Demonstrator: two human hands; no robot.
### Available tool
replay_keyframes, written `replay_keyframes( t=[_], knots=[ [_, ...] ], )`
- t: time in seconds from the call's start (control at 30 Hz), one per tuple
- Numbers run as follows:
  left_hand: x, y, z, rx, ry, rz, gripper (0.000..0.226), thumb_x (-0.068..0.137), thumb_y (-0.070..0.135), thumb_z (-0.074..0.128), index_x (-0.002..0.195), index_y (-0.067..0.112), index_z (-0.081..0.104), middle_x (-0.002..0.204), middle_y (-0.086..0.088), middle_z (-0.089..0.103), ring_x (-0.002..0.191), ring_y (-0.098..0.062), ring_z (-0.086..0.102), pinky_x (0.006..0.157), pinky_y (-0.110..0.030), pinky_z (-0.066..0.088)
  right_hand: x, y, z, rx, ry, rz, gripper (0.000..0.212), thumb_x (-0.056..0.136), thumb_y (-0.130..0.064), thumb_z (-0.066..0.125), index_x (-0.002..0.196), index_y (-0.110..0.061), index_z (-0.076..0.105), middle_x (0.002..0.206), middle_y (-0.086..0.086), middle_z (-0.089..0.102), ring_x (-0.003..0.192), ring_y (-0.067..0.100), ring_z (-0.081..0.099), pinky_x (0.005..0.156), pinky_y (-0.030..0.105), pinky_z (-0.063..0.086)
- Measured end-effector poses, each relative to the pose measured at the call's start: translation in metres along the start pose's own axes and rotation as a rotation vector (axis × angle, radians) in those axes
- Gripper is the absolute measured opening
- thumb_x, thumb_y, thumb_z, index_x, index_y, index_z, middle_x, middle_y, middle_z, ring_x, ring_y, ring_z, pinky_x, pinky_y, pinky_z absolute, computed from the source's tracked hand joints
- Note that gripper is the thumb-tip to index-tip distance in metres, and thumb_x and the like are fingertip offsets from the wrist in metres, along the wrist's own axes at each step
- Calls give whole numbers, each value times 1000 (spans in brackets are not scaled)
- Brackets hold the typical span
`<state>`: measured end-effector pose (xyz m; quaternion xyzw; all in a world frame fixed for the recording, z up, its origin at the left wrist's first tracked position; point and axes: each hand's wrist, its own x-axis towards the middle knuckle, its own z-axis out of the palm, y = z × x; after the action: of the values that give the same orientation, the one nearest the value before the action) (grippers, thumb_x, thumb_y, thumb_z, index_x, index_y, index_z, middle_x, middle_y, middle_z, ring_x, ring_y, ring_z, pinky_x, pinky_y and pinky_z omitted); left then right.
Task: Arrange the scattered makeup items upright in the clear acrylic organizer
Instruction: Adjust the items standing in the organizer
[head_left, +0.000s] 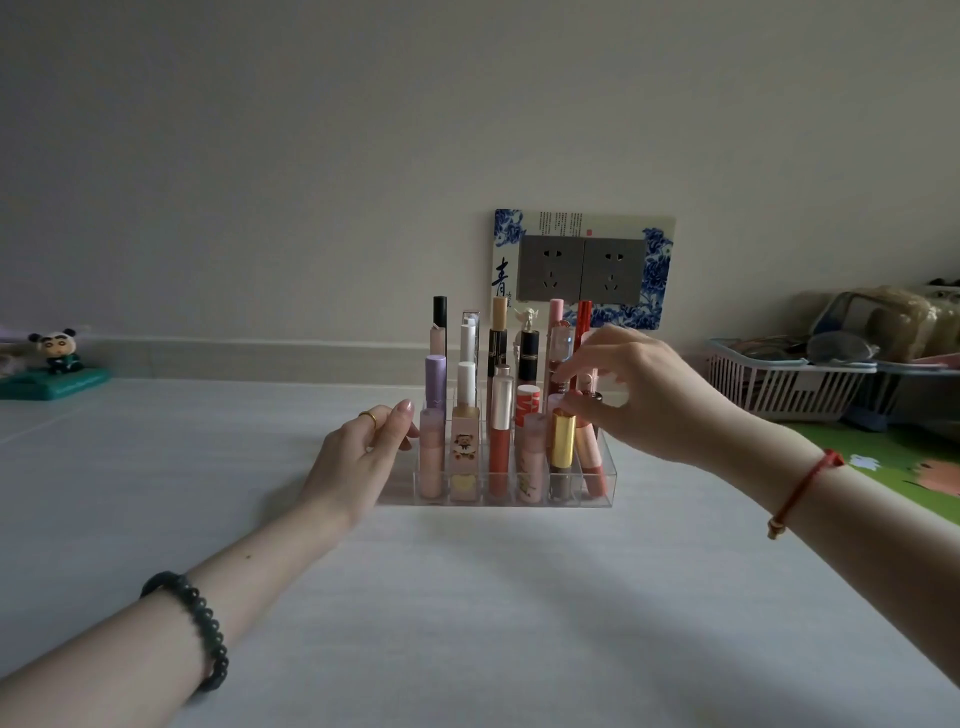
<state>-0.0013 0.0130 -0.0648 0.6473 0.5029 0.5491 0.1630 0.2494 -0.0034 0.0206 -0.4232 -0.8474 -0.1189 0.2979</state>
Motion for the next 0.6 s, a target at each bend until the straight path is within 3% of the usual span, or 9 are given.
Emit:
replay_keyframes(
  t=[0.1, 0.3, 0.4, 0.6],
  knots=[
    [0, 0, 0, -2, -2, 0, 57, 64, 72, 28, 66, 23, 58, 68, 5, 60, 77, -17, 56, 78, -36, 42, 8, -5, 3, -54, -84, -41, 24, 83, -32, 57, 104, -22, 63, 108, -6, 56, 94, 2, 41, 89, 19, 34],
    [1, 1, 0, -13, -1, -4, 57, 64, 72, 28, 65, 23, 58, 68, 6, 60, 75, -12, 56, 74, -29, 41, 9, 2, 7, -19, -100, 64, 22, 89, -20, 48, 105, -18, 64, 106, 1, 60, 82, 8, 50, 60, 5, 35],
    [1, 1, 1, -26, 5, -9, 56, 63, 71, 29, 63, 24, 58, 68, 6, 60, 74, -11, 56, 73, -28, 42, 5, 5, 7, -15, -118, 74, 22, 89, -19, 48, 105, -18, 64, 105, 1, 60, 80, 10, 53, 61, 8, 38],
    [1, -1, 2, -30, 11, -9, 55, 65, 71, 30, 63, 24, 58, 67, 5, 60, 75, -15, 56, 78, -35, 43, -3, 7, -1, 33, -95, 93, 17, 84, -23, 56, 98, -19, 64, 77, -17, 51, 66, -2, 49, 56, 9, 39]
  ],
)
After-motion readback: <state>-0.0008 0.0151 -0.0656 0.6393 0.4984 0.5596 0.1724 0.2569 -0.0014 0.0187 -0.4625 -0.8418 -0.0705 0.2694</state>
